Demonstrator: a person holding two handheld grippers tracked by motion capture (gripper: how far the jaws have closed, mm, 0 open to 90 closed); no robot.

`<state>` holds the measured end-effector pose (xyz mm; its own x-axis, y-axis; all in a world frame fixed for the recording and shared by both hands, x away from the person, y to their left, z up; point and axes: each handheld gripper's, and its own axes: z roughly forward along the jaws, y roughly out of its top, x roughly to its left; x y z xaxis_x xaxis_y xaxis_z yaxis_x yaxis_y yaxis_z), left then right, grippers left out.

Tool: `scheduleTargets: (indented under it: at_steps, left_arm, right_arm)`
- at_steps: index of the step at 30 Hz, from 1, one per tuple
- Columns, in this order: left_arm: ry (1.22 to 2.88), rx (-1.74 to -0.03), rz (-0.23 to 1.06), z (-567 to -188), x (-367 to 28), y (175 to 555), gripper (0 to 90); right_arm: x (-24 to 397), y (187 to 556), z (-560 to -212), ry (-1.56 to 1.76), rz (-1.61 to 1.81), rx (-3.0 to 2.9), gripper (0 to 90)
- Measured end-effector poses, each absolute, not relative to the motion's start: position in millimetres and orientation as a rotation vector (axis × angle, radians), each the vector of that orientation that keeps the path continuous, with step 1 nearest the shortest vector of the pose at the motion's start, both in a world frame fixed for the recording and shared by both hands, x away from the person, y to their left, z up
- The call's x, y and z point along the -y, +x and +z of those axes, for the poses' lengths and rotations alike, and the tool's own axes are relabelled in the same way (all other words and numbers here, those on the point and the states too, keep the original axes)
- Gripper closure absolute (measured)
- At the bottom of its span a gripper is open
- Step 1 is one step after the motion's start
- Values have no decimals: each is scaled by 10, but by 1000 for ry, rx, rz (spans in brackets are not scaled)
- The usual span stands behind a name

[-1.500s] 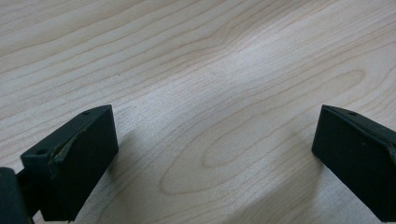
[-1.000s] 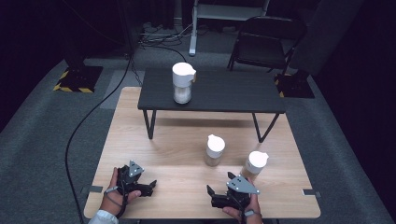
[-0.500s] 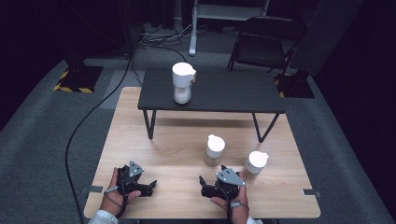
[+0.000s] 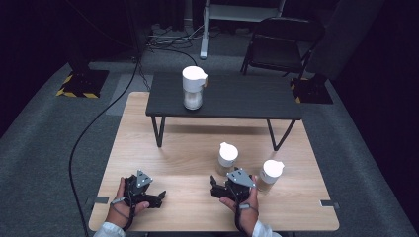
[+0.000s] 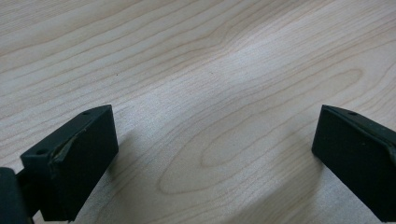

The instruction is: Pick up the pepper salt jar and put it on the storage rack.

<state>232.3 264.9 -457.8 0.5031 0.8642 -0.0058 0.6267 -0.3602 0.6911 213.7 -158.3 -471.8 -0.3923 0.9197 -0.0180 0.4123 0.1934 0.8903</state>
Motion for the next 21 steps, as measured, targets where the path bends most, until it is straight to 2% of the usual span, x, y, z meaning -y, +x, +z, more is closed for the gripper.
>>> scheduleTargets:
  at_steps: [14,21]
  left_arm:
    - [2112,-1210,480,-4579,-2651,2324,2]
    - [2113,-1208,478,-4578,-2651,2326,2]
  right_arm:
    - [1550,2369,-4742,1322,1152,-1844,67]
    - [1532,2442,-4777,1327,1178,-1789,125]
